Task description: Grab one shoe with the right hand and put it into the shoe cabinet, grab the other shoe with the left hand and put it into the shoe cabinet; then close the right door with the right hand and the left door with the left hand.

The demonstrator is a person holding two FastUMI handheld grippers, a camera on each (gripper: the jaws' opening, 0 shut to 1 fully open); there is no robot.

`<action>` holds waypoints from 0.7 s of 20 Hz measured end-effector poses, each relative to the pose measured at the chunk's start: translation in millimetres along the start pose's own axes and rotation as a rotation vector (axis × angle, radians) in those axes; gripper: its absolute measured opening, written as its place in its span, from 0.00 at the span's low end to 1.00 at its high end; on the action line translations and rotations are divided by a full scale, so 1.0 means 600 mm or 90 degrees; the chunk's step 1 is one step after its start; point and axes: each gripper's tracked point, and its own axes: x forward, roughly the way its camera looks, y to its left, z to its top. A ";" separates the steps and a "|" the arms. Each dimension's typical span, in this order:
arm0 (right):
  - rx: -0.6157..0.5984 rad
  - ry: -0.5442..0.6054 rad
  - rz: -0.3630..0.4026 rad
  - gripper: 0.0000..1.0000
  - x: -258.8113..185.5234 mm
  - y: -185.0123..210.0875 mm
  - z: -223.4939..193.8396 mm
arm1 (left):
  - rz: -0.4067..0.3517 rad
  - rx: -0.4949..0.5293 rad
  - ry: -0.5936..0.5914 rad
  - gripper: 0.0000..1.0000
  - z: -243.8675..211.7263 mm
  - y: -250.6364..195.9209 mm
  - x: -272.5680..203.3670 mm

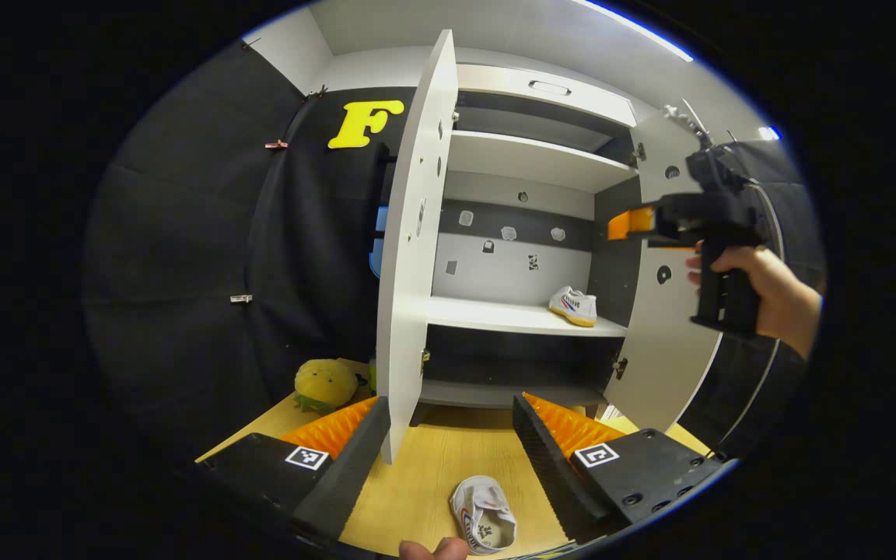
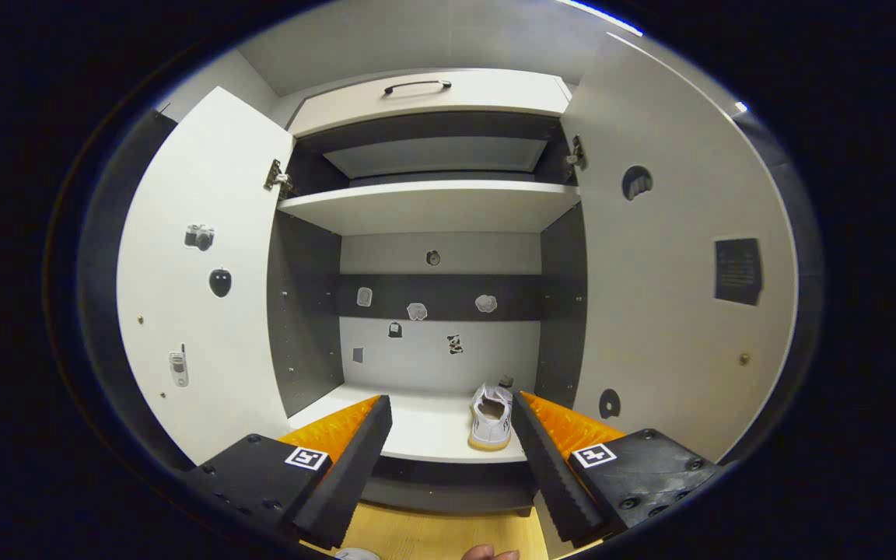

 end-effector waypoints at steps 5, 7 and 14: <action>-0.010 -0.021 -0.005 0.98 -0.093 -0.028 0.028 | -0.039 0.055 0.091 0.99 -0.141 -0.025 -0.005; 0.005 -0.022 -0.001 0.98 -0.114 -0.035 0.042 | -0.058 0.072 0.135 0.99 -0.215 -0.043 -0.009; 0.013 -0.020 -0.012 0.96 -0.166 -0.070 0.053 | -0.083 0.078 0.261 0.97 -0.424 -0.064 0.040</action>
